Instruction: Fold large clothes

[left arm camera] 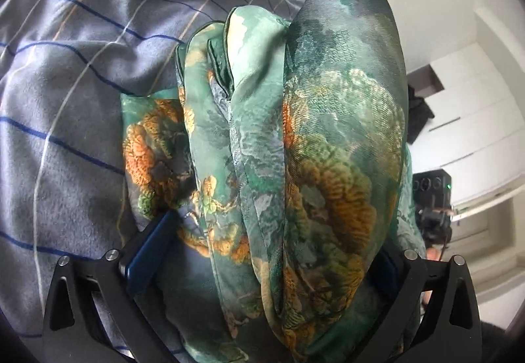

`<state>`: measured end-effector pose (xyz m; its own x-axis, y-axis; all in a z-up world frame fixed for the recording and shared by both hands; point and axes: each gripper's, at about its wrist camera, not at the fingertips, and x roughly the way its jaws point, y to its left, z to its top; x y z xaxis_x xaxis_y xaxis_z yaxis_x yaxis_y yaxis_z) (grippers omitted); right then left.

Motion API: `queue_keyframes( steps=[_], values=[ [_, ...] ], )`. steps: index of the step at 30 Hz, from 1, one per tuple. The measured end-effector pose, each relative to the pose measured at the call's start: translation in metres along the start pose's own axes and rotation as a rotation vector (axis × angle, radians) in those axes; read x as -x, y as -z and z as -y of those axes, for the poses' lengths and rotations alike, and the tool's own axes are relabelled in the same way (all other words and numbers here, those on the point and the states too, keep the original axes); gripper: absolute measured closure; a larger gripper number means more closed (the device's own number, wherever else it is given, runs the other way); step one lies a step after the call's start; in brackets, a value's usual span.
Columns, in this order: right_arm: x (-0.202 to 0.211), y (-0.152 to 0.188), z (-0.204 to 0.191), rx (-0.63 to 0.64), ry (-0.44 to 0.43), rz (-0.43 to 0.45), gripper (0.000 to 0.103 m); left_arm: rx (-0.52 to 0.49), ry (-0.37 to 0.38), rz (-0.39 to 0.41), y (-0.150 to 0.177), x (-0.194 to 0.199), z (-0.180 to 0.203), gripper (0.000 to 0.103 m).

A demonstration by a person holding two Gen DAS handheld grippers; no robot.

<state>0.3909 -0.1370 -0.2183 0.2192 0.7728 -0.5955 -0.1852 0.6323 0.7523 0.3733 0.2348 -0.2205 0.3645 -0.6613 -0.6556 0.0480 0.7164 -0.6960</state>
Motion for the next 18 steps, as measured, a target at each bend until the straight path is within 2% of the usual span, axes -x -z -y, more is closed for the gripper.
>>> queue_keyframes(
  steps=[2, 4, 7, 10, 12, 16, 18],
  values=[
    [0.001, 0.004, -0.024, 0.117, 0.093, 0.021, 0.018, 0.004, -0.019, 0.005, 0.005, 0.005, 0.005, 0.003],
    [0.007, 0.013, -0.044, 0.219, 0.153, 0.053, 0.025, -0.014, -0.012, 0.018, 0.011, 0.013, 0.014, 0.035],
    [0.019, 0.028, -0.068, 0.339, 0.19, 0.108, 0.032, -0.05, -0.033, 0.053, 0.02, 0.029, 0.03, 0.049],
    [0.033, 0.039, -0.087, 0.411, 0.182, 0.165, 0.034, -0.069, -0.037, 0.099, 0.024, 0.045, 0.051, 0.055],
    [0.045, 0.044, -0.098, 0.448, 0.167, 0.211, 0.035, -0.086, -0.012, 0.124, 0.022, 0.052, 0.067, 0.058],
    [0.07, 0.033, -0.113, 0.491, 0.125, 0.295, 0.035, -0.138, 0.002, 0.163, 0.008, 0.056, 0.095, 0.058],
    [0.08, 0.023, -0.113, 0.513, 0.123, 0.327, 0.035, -0.156, 0.014, 0.184, -0.009, 0.05, 0.109, 0.058]
  ],
)
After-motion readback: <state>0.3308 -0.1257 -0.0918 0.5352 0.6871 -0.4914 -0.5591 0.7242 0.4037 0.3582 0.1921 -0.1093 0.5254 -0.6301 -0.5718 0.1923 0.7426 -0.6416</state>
